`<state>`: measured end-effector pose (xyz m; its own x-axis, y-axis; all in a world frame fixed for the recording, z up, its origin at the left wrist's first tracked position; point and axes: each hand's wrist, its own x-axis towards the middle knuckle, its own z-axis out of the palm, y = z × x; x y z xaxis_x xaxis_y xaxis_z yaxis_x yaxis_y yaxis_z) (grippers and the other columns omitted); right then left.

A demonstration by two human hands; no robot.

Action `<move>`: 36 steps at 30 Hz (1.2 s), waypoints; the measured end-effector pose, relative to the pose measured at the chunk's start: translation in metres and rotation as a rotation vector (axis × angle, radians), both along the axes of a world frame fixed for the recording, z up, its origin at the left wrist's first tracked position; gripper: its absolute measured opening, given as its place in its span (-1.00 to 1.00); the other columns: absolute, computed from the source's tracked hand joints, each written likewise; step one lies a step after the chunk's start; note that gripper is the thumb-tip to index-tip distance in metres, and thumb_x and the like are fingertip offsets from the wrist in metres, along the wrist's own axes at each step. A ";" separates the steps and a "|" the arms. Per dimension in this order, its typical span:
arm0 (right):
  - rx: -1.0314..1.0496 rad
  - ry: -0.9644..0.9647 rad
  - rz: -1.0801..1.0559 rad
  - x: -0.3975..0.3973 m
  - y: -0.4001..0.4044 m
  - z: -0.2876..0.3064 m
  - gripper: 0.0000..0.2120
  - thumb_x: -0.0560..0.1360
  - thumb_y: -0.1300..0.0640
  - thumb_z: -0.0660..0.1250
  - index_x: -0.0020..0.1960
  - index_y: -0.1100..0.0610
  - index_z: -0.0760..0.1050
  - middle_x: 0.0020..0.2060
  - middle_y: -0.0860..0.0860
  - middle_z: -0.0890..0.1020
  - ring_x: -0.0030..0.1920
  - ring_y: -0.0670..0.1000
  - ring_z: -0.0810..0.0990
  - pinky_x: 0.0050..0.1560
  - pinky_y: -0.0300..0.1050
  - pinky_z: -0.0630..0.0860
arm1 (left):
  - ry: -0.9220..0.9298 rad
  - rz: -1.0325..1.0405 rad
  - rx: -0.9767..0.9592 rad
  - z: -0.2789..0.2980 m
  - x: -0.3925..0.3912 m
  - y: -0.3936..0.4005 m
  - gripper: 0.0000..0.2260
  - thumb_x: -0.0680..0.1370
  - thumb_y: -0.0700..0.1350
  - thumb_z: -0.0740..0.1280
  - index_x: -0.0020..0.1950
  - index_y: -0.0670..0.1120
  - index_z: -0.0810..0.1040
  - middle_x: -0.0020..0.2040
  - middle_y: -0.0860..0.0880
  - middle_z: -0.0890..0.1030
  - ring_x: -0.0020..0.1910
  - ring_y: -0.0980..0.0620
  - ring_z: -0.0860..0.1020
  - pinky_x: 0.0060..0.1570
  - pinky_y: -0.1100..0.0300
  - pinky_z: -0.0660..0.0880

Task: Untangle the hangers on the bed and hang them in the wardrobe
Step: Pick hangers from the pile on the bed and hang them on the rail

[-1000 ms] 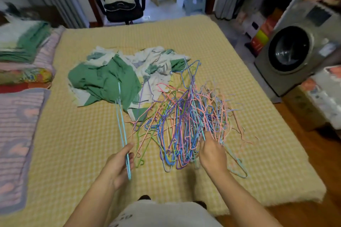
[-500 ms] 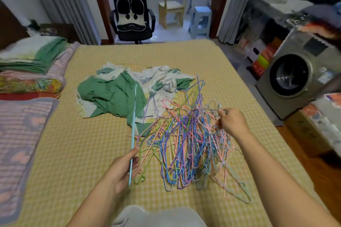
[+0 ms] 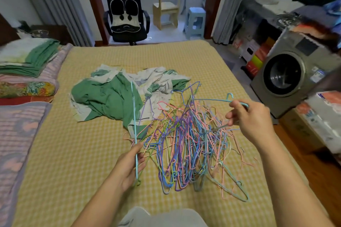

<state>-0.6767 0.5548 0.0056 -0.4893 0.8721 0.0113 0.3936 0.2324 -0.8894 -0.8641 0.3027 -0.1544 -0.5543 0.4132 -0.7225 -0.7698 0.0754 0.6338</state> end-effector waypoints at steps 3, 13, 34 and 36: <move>0.019 0.030 -0.105 0.012 0.001 0.004 -0.78 0.63 0.15 0.26 -0.17 0.09 0.58 -0.40 0.10 0.66 -0.46 0.13 0.61 -0.16 0.34 0.60 | 0.023 -0.024 -0.002 0.002 0.000 0.005 -0.76 0.53 0.02 0.44 0.08 -0.10 0.60 -0.33 0.01 0.51 -0.32 0.09 0.50 -0.09 0.15 0.54; 0.402 -0.357 0.311 -0.005 -0.003 0.010 -0.67 0.64 0.08 0.25 -0.29 0.04 0.53 -0.53 -0.13 0.60 -0.51 -0.17 0.58 -0.35 -0.25 0.46 | 0.111 -0.051 0.002 0.014 -0.005 0.028 -0.95 0.56 -0.17 0.34 0.01 -0.10 0.52 -0.32 -0.01 0.45 -0.34 0.08 0.42 0.01 0.09 0.53; 0.736 -0.261 0.185 -0.018 0.027 -0.057 -0.61 0.56 -0.10 0.08 -0.12 0.14 0.55 -0.37 0.09 0.62 -0.29 0.18 0.63 -0.28 0.02 0.53 | 0.084 -0.032 0.015 0.003 -0.004 0.028 -0.96 0.55 -0.16 0.33 -0.09 -0.09 0.51 -0.38 -0.01 0.46 -0.41 0.08 0.43 -0.19 0.14 0.53; 0.678 -0.188 0.169 -0.009 0.022 -0.057 -0.68 0.60 -0.05 0.18 -0.09 0.13 0.58 -0.40 0.03 0.61 -0.36 0.08 0.62 -0.27 0.00 0.53 | 0.088 -0.037 0.017 0.003 -0.003 0.031 -0.96 0.55 -0.16 0.32 -0.07 -0.11 0.52 -0.39 -0.01 0.46 -0.40 0.07 0.44 -0.15 0.12 0.54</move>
